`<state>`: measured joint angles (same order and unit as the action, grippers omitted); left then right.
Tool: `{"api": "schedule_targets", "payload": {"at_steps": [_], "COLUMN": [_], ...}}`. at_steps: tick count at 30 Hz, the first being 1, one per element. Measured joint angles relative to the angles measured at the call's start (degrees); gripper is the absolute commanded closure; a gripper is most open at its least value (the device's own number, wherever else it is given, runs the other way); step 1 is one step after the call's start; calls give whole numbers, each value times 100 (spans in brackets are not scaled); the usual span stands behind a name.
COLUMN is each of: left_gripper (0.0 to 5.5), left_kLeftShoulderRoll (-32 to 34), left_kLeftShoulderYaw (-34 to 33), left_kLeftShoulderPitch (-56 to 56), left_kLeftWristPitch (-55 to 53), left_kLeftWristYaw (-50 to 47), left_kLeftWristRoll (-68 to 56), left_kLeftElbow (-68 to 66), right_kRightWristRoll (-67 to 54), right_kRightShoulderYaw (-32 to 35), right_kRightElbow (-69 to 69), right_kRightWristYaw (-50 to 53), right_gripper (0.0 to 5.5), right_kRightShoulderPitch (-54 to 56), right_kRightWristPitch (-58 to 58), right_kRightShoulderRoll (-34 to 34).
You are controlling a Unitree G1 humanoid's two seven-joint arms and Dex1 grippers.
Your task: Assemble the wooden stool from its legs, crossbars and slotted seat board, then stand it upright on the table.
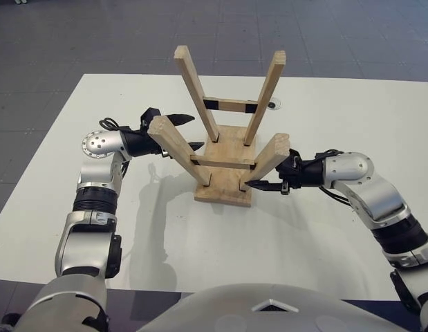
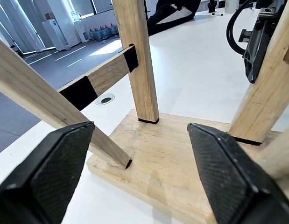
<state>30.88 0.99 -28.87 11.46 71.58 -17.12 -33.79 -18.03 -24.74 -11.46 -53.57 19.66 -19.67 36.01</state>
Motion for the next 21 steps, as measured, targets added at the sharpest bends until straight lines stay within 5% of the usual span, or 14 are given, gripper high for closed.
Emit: {"api": "schedule_targets", "payload": {"at_steps": [8,15,18,21], "left_gripper": [178,277,323,367], "left_kLeftShoulderRoll": [79,196,227,737], "left_kLeftShoulderYaw": [-800,-1607,-1360,-263], "left_kLeftShoulderPitch": [-85,-1641,-2098,-2101], "left_kLeftWristPitch": [-6,-2568,-4227,-5681], "left_kLeftWristYaw": [-1752,-3723,-4142,-4045], "left_kLeftWristRoll": [118,-1074,-1643,-1630], "left_kLeftElbow": [529,2669,3728,5101], "right_kRightWristRoll": [-10,-22,1,38], "right_kRightShoulderYaw": [-7,355,445,493], "right_kRightElbow": [-5,550,781,1008], "right_kRightWristYaw": [331,843,1084,1239], "right_gripper": [347,347,347,347], "right_kRightShoulderPitch": [-274,-265,-167,-167], "right_kRightWristPitch": [156,201,202,198], "right_kRightShoulderRoll": [-15,-585,-829,-1017]}}
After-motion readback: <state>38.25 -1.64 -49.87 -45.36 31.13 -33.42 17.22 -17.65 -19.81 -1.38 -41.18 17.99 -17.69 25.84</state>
